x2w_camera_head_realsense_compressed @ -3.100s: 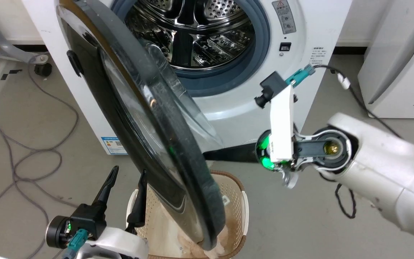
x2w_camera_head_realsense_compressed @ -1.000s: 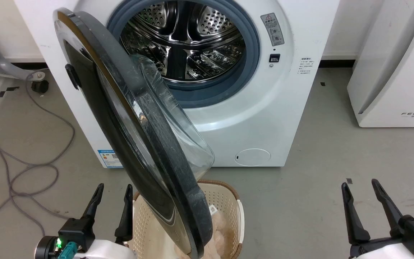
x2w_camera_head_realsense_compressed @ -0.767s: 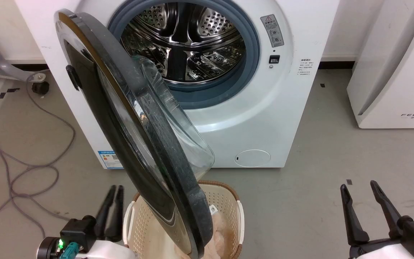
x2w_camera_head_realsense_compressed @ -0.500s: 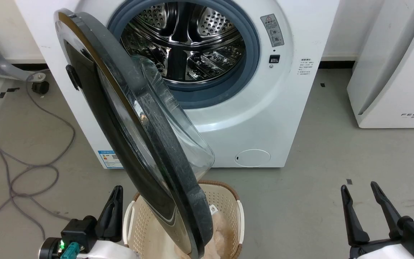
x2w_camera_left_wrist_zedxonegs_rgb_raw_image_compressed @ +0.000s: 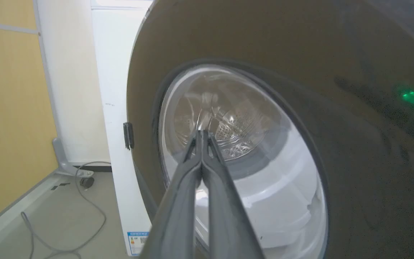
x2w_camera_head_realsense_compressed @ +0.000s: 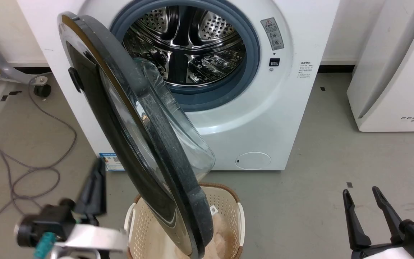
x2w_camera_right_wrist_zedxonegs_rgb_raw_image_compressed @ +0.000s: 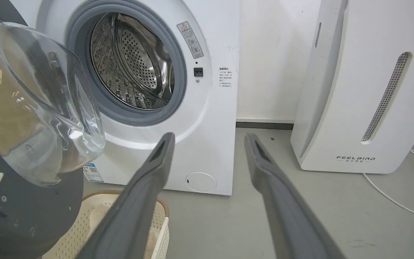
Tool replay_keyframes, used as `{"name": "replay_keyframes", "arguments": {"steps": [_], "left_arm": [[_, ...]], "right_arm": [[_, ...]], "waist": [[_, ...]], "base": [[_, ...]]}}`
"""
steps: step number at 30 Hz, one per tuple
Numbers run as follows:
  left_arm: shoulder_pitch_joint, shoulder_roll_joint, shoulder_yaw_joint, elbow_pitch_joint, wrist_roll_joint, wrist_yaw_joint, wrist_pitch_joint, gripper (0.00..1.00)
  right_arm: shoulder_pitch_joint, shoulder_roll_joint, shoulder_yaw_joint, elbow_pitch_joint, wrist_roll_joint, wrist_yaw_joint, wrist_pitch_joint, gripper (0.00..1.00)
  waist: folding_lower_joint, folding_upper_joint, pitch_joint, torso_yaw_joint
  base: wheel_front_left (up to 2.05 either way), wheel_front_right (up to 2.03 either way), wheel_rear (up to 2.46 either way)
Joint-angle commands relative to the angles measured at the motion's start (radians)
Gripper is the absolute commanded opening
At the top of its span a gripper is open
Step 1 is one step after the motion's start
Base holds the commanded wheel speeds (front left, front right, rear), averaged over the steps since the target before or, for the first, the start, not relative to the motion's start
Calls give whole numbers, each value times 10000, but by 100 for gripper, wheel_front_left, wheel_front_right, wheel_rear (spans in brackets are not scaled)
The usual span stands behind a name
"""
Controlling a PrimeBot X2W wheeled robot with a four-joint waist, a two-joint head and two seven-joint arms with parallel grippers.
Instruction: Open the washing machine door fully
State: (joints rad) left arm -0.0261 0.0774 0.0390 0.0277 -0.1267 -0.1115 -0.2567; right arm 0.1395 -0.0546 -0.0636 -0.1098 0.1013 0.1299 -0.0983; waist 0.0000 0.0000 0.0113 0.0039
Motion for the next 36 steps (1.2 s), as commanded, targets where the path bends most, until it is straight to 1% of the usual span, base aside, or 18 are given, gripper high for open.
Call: {"name": "replay_keyframes", "arguments": {"steps": [1, 3, 6, 9, 13, 16, 19, 25, 30, 36], "left_arm": [[-222, 55, 48, -393, -70, 69, -51, 0], [-368, 74, 75, -1040, -68, 143, -18, 0], [-589, 51, 146, -2048, -10, 425, 202, 0], [-838, 17, 111, -3031, -4, 606, 422, 0], [-1280, 7, -12, -4378, 20, 673, 577, 0], [-1617, -13, -336, -5254, -59, 582, 733, 0], [-1892, -54, -1096, -5891, -207, 388, 1073, 0], [-1867, -100, -3236, -6301, -641, 39, 2230, 0], [-1225, 62, -4727, -5960, -1162, -80, 3232, 0], [-212, 473, -5760, -5329, -1710, -116, 4401, 0]], "right_arm": [[168, 43, -28, -36, 99, 8, 7, 100], [175, 43, -25, -31, 101, 8, 17, 100], [187, 43, -13, -38, 88, 8, 23, 100], [196, 43, 0, -51, 86, 8, 44, 100], [166, 43, 9, -79, 73, 8, 73, 100], [134, 43, 25, -82, 68, 8, 92, 100], [139, 43, 2, -81, 74, 8, 99, 100], [163, 43, 7, -47, 86, 8, 86, 100], [173, 43, 33, 21, 120, 8, 98, 100], [155, 43, 99, 45, -222, 8, 208, 100]], "waist": [[0, 0, -6, 11], [0, 0, -35, 24], [0, 0, -75, 36], [0, 0, -93, 35], [0, 0, -58, 3], [0, 0, -54, -14], [0, 0, -46, 17], [0, 0, -2, 42], [0, 0, 24, 57], [0, 0, 89, 109]], "base": [[0, 0, 0], [0, 0, 0], [0, 0, 0], [0, 0, 0], [0, 0, 0], [0, 0, 0], [0, 0, 0], [0, 0, 0], [0, 0, 0], [0, 0, 0]]}}
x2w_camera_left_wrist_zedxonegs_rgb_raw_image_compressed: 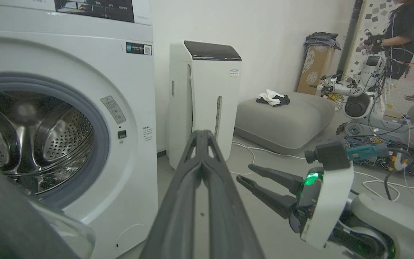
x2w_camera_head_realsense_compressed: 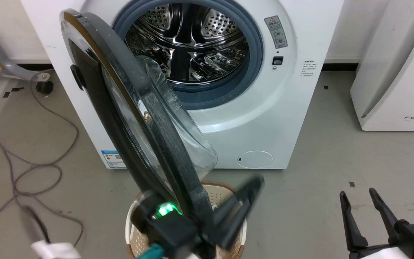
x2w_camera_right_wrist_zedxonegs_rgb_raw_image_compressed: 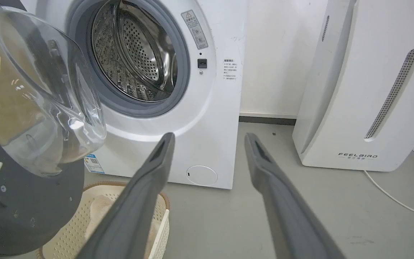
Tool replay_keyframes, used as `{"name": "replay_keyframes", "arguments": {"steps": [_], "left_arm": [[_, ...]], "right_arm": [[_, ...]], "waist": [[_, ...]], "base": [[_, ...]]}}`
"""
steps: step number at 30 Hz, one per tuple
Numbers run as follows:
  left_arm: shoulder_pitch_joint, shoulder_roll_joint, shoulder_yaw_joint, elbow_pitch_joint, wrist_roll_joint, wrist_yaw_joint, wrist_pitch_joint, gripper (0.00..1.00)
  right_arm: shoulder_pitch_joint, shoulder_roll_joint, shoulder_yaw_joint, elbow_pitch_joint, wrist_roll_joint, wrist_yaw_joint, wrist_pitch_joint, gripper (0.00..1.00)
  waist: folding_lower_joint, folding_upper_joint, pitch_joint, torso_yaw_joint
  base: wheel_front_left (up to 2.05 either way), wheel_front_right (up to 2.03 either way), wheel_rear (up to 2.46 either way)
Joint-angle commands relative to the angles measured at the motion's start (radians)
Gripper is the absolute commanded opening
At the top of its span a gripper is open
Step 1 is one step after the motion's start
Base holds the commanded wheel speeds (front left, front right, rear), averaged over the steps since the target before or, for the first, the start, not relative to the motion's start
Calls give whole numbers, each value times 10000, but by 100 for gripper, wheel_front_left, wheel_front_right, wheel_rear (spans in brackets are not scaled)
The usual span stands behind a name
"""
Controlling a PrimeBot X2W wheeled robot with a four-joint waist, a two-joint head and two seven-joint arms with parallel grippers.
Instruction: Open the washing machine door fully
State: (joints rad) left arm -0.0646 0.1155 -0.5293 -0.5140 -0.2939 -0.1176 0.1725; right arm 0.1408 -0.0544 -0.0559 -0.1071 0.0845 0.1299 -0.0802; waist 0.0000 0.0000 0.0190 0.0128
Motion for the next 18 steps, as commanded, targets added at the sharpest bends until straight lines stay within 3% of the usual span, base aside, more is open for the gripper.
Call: {"name": "replay_keyframes", "arguments": {"steps": [1, 7, 18], "left_arm": [[328, 173, -215, 260, -94, -58, 287, 0], [783, 256, -438, 1378, -253, 62, 567, 0], [23, -272, -106, 3836, -96, 585, -647, 0]], "right_arm": [[138, 41, 25, 22, -83, 8, 36, 100], [82, 41, 33, 29, -195, 8, 42, 100], [-12, 41, 133, 250, -256, 8, 37, 100]], "waist": [[0, 0, 18, 34], [0, 0, 31, 61], [0, 0, 44, 24]], "base": [[0, 0, 0], [0, 0, 0], [0, 0, 0]]}}
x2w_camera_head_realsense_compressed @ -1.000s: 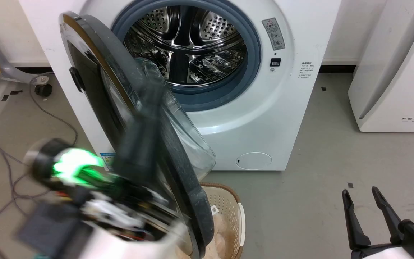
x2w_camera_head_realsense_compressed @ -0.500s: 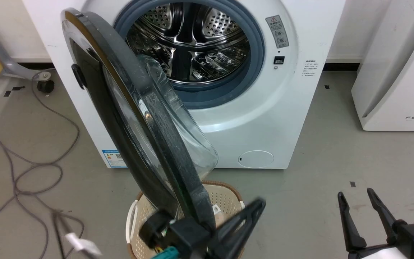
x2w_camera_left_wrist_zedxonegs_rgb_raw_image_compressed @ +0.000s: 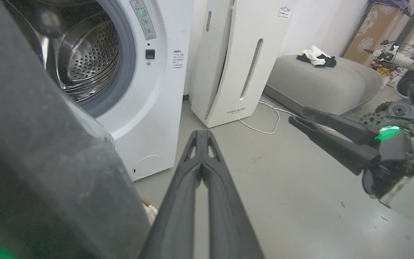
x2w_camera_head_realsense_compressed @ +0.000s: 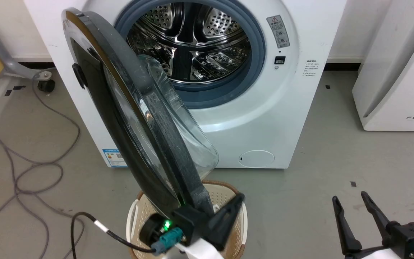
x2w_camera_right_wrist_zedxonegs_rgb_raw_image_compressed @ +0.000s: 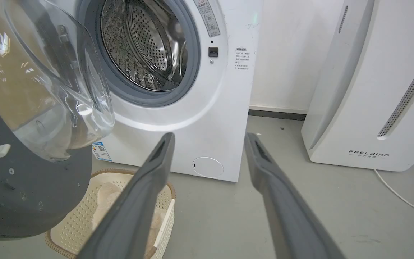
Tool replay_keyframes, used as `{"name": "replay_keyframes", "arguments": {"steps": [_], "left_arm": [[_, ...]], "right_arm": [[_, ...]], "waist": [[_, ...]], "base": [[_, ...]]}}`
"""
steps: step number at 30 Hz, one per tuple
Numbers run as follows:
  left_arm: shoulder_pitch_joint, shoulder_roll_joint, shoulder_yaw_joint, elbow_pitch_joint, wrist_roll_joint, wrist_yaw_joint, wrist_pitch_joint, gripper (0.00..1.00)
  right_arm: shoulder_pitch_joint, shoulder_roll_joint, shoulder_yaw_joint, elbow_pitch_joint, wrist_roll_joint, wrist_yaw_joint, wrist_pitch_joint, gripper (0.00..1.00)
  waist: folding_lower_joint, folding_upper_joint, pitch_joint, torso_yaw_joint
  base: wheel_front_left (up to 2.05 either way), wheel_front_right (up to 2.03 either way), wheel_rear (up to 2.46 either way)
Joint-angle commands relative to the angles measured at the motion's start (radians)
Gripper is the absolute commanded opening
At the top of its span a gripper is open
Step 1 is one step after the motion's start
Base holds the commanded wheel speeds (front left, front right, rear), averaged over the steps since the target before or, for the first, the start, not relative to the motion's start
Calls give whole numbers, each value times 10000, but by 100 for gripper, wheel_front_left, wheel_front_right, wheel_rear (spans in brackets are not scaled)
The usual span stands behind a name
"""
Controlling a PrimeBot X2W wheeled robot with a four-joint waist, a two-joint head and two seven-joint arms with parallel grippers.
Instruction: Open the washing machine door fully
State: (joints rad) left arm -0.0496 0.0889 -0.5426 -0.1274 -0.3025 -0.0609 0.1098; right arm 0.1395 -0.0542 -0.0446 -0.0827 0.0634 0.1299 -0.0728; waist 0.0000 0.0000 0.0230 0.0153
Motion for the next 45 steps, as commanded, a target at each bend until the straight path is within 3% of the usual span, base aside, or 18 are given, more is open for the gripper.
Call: {"name": "replay_keyframes", "arguments": {"steps": [1, 10, 19, 32, 45], "left_arm": [[-225, -23, 87, 127, 74, 111, -161, 0], [-195, -83, 492, 762, 24, 617, -904, 0], [788, 153, 856, -101, -257, 1073, -1089, 0], [2092, 612, 1043, -1946, -227, 1804, -482, 0], [2386, 1018, 1921, -2459, -37, 2438, -787, 0]], "right_arm": [[-9, 39, 16, 28, -45, 8, -40, 100], [-80, 39, 176, 214, -83, 8, -96, 100], [2, 39, 271, 69, -10, 8, -180, 100], [192, 39, 118, -413, -78, 8, -70, 100], [219, 39, 54, -952, 6, 8, 58, 100]], "waist": [[0, 0, 15, -2], [0, 0, -55, -17], [0, 0, -268, 242], [0, 0, -343, 1583], [0, 0, -128, 2782]], "base": [[0, 0, 0], [0, 0, 0], [0, 0, 0], [0, 0, 0], [0, 0, 0]]}}
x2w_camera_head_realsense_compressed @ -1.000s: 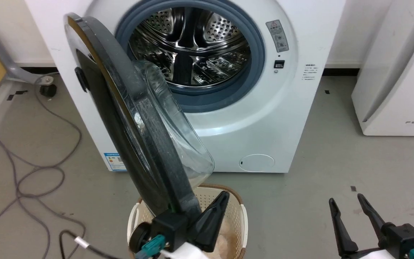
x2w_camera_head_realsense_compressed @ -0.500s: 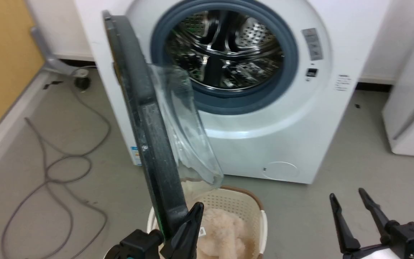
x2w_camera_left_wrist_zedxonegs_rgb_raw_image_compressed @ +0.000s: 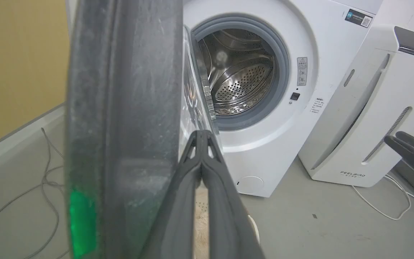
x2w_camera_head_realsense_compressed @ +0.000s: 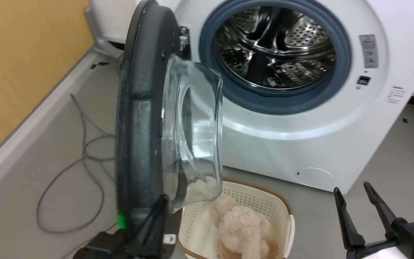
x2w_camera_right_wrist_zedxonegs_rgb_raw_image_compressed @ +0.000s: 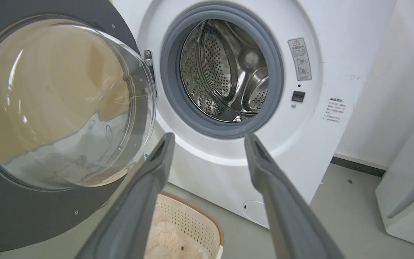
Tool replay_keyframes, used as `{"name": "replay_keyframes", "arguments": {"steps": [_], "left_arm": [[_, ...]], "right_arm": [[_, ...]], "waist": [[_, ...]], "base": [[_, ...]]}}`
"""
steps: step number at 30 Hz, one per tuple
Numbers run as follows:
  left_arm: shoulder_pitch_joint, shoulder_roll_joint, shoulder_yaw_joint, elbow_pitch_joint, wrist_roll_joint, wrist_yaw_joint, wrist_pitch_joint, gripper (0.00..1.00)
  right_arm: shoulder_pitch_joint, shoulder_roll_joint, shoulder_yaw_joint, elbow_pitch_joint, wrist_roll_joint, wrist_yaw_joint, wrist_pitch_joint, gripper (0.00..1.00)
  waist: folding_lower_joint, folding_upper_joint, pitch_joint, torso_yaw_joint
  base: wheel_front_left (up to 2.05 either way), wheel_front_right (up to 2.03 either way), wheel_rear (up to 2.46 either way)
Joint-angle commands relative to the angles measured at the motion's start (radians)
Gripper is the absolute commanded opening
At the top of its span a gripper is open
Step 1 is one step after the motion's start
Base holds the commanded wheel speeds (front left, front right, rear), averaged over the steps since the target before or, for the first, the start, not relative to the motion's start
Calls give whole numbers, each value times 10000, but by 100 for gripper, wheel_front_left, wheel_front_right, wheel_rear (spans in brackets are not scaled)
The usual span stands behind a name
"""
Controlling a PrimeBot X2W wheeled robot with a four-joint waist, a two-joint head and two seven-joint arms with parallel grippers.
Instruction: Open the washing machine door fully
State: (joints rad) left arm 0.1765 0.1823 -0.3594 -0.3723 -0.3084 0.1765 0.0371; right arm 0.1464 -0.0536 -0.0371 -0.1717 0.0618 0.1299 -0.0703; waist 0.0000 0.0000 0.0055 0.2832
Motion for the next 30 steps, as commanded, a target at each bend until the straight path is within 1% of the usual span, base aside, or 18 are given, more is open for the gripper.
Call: {"name": "replay_keyframes", "arguments": {"steps": [1, 5, 9, 14, 18, 24, 30], "left_arm": [[130, 117, 228, 10, 0, 115, -127, 0], [37, 317, 847, 203, -107, 255, -412, 0], [-308, 583, 1522, 806, -330, 174, -897, 0], [-1007, 880, 2592, 2062, -820, 74, -1654, 0], [-1602, 1135, 3187, 3072, -1132, -112, -2162, 0], [-2522, 1457, 3824, 4644, -1354, -343, -2680, 0], [-3248, 1703, 4344, 6116, -1486, -560, -2903, 0]], "right_arm": [[140, 34, -25, -86, 28, 8, 35, 100], [107, 34, -9, -154, 27, 8, 66, 100], [50, 34, -24, -280, 62, 8, 70, 100], [23, 34, 32, -508, 51, 8, 169, 100], [13, 34, 12, -649, 55, 8, 236, 100], [-10, 34, -60, -715, 134, 8, 300, 100], [-11, 34, -184, -734, 318, 8, 300, 100]], "waist": [[0, 0, 59, 152], [0, 0, 103, 253], [0, 0, 176, 245], [0, 0, 257, 133], [0, 0, 366, 42], [0, 0, 410, -89], [0, 0, 428, -168]], "base": [[0, 0, 0], [0, 0, 0], [0, 0, 0], [0, 0, 0], [0, 0, 0], [0, 0, 0], [0, 0, 0]]}}
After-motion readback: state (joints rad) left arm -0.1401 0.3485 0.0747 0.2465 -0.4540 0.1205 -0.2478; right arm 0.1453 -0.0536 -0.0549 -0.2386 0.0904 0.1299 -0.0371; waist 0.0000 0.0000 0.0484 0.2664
